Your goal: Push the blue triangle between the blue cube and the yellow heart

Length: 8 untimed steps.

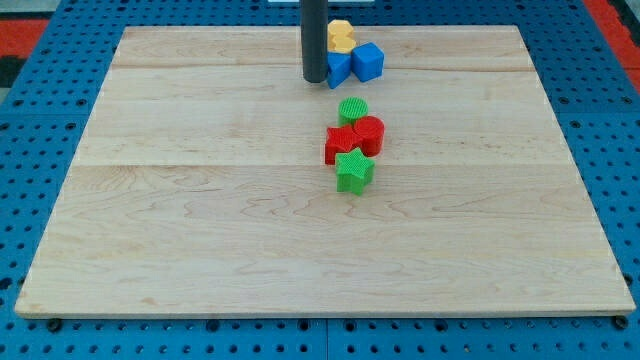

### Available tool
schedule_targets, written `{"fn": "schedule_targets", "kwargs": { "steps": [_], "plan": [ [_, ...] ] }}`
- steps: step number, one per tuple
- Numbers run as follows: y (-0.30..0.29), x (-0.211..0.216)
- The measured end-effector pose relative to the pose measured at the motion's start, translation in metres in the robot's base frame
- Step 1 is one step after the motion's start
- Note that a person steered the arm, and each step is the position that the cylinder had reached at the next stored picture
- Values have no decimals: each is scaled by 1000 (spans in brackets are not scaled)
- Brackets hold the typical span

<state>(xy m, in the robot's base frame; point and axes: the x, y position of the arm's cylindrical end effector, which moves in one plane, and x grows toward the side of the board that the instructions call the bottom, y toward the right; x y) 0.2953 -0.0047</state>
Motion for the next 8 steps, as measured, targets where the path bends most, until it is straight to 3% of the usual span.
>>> {"fn": "schedule_targets", "kwargs": {
  "steps": [3,5,7,8],
  "plan": [
    [72,0],
    [80,-21],
    [137,-8],
    [197,-8]
  ]
}}
